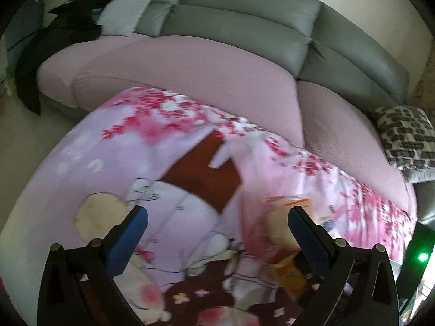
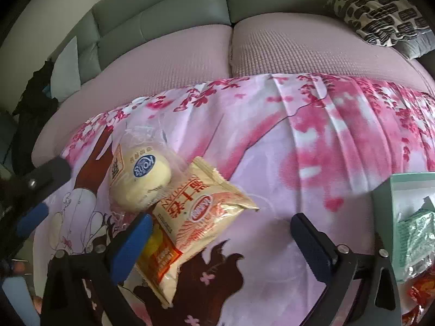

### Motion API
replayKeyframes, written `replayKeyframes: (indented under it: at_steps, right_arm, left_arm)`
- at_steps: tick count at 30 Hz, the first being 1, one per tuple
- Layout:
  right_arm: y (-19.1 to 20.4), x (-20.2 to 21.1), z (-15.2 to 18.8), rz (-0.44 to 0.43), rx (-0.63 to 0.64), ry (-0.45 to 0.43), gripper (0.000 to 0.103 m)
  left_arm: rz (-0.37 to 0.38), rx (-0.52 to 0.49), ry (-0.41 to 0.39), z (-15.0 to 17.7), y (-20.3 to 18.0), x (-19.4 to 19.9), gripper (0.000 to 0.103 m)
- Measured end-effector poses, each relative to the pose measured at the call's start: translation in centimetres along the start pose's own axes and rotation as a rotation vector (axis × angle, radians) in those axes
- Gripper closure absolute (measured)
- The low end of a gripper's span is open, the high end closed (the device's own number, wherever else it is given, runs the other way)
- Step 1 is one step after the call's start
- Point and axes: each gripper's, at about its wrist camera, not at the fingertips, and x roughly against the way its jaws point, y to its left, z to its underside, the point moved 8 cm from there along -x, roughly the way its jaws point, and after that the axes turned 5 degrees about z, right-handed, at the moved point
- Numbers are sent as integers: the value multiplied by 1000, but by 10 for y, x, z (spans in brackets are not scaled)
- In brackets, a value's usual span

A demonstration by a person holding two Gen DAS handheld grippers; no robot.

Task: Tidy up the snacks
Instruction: 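Grasp the yellow DALIYUAN bag with the right gripper while left grasps the wrapped bun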

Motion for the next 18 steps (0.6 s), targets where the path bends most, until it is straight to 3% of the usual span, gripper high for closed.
replayKeyframes:
  at_steps: [9, 13, 18]
  right_arm:
    - [-20, 8, 0, 8, -14, -6, 4]
    - [-19, 7, 0, 1, -11, -5, 4]
    - [-16, 7, 0, 3, -3, -4, 4]
  left_arm:
    - [117, -64, 127, 4, -52, -33, 0]
    - [110, -94, 206, 7, -65, -52, 0]
    - [75, -121, 241, 8, -68, -63, 0]
